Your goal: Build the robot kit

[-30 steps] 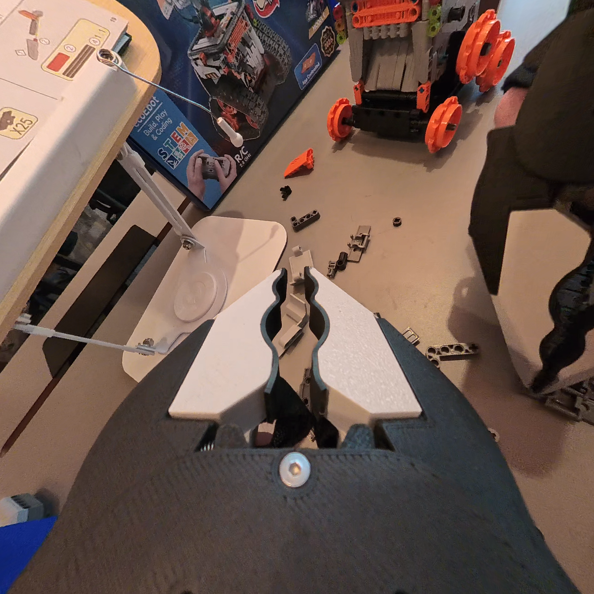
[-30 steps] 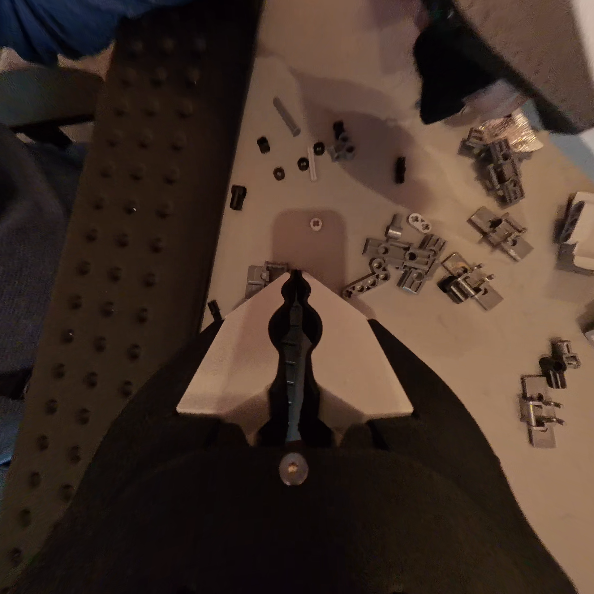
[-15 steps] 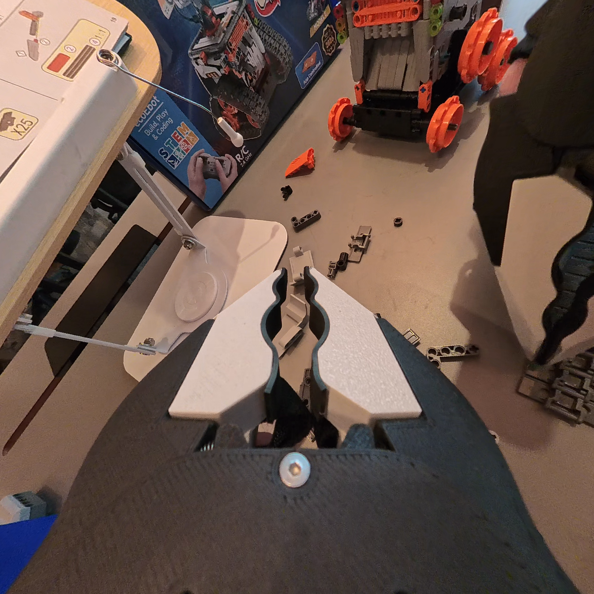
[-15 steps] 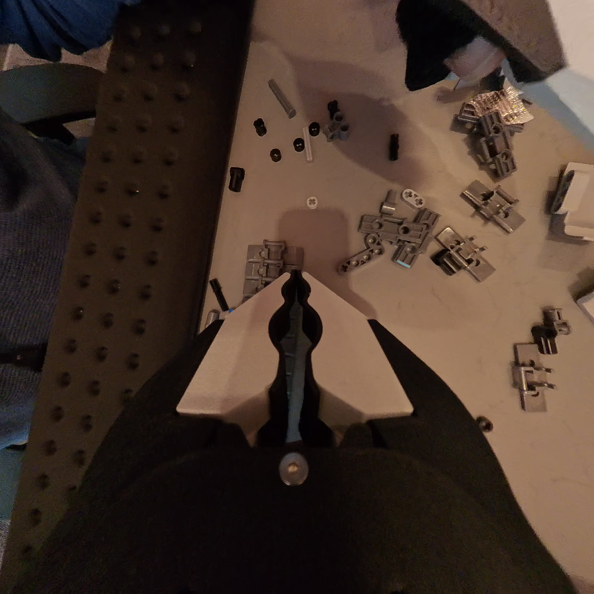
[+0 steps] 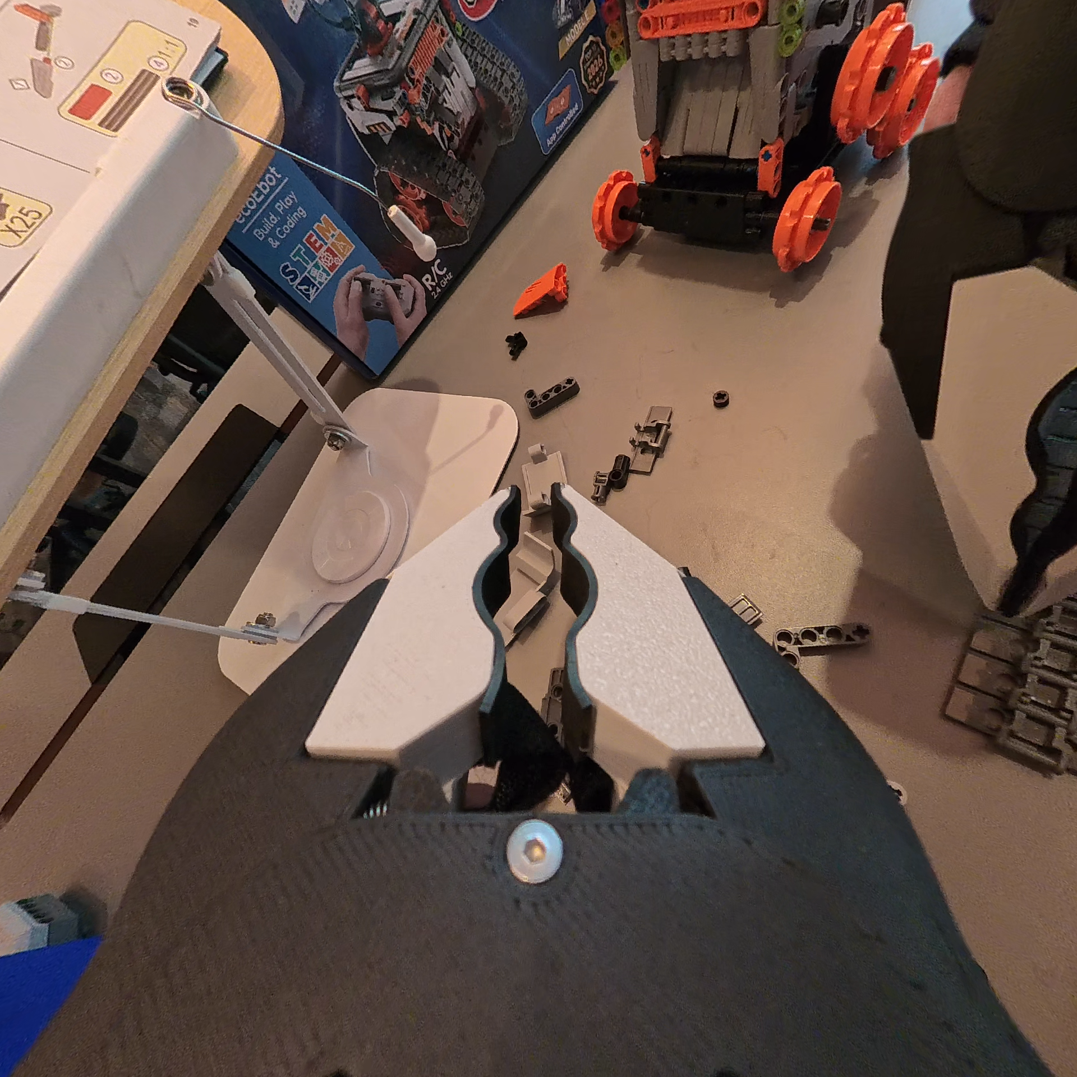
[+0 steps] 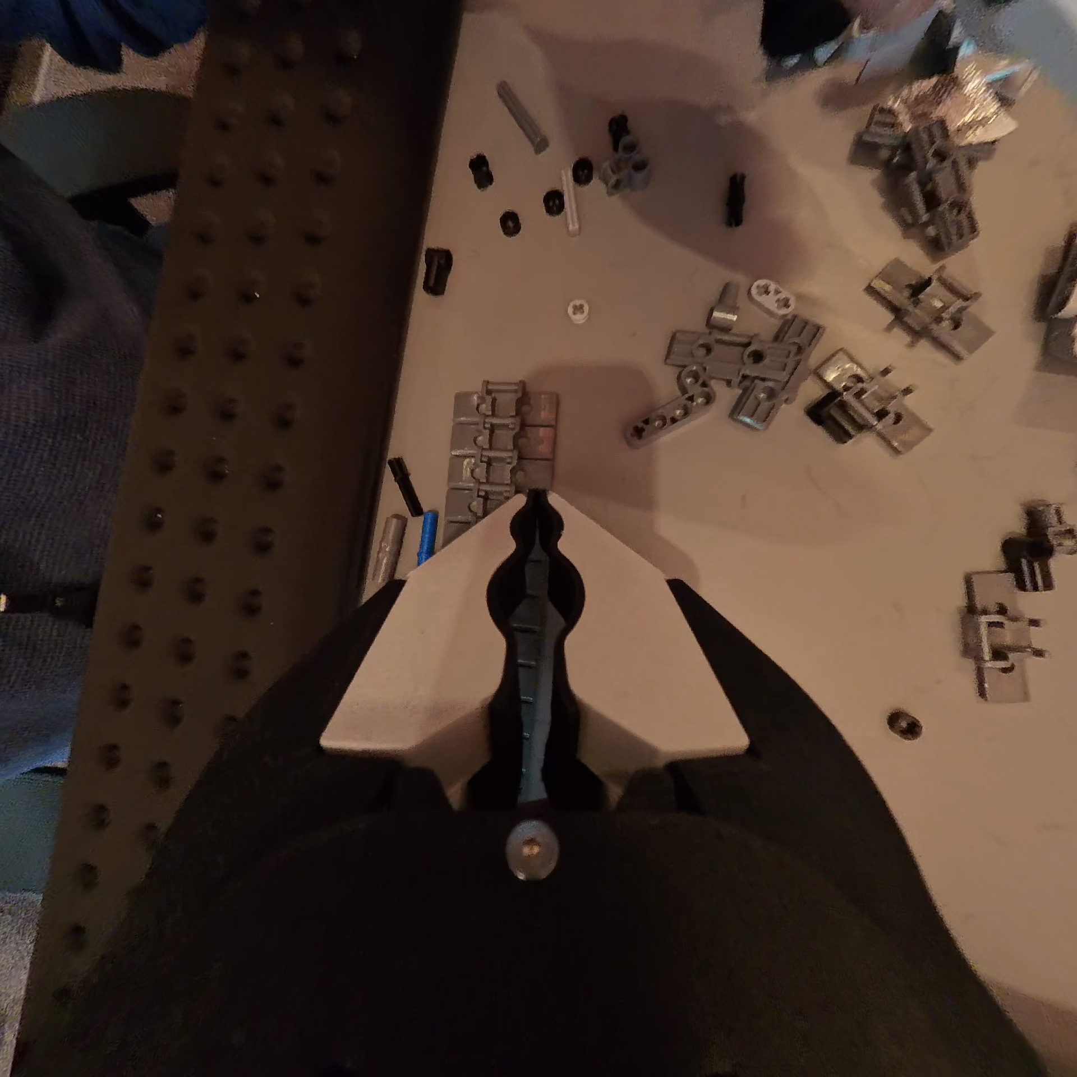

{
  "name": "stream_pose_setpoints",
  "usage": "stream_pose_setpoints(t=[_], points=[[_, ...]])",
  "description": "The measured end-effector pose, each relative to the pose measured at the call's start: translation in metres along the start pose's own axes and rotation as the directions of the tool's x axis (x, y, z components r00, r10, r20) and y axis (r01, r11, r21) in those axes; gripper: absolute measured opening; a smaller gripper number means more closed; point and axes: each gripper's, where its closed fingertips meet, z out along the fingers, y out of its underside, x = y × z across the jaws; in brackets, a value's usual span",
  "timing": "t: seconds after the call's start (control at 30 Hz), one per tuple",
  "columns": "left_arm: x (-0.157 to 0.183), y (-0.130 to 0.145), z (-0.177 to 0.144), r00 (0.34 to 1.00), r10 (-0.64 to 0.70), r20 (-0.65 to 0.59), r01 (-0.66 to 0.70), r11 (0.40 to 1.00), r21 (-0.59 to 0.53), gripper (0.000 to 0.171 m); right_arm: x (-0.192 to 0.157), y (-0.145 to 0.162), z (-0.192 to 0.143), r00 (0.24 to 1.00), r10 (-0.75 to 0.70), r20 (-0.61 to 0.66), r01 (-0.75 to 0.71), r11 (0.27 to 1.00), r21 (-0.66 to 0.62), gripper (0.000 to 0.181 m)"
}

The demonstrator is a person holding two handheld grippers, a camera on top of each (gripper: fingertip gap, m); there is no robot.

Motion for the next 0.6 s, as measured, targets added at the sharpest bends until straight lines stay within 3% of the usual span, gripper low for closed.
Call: stream_pose_setpoints(t=[0.6], points=[[0.001,0.002,0.001,1.0,0.002,-0.003,-0.002,1.0,-0.007,0.01,0.002,0.011,-0.014,1.0,0.009,0.001,-0.009,1.0,0.003,0.0]])
